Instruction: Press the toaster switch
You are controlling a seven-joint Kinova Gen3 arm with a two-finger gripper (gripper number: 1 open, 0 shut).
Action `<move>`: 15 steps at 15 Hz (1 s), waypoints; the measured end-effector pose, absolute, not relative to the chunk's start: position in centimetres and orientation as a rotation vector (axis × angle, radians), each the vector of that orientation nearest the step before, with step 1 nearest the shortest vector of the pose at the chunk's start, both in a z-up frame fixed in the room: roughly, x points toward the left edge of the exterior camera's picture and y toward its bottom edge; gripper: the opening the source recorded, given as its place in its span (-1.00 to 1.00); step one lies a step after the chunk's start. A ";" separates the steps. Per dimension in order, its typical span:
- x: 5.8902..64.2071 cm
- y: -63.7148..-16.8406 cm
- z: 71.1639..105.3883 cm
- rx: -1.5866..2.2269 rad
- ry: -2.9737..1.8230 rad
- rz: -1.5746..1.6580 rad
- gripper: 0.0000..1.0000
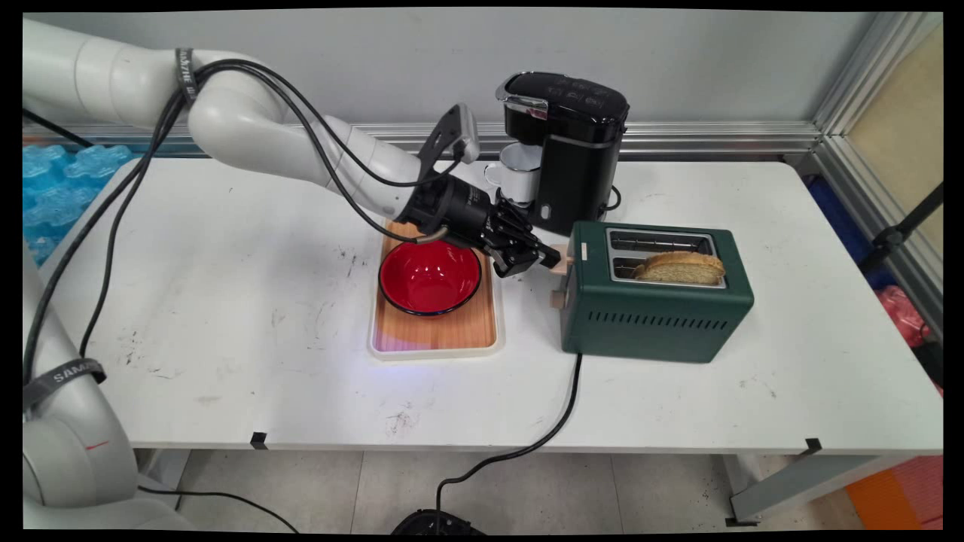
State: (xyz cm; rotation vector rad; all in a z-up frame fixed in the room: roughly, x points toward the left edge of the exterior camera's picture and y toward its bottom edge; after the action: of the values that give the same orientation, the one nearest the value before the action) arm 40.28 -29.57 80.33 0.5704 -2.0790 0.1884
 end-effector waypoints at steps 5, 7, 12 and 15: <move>40.0 -29.8 79.4 0.574 -2.087 0.187 -1.00; 40.1 -29.8 79.0 0.580 -2.093 0.182 -1.00; 40.5 -29.8 77.9 0.602 -2.109 0.165 -1.00; 40.6 -29.9 77.3 0.613 -2.116 0.153 -1.00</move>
State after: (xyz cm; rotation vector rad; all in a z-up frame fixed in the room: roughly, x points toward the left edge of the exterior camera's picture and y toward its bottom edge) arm 40.63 -29.91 77.27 0.6129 -2.1164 0.1529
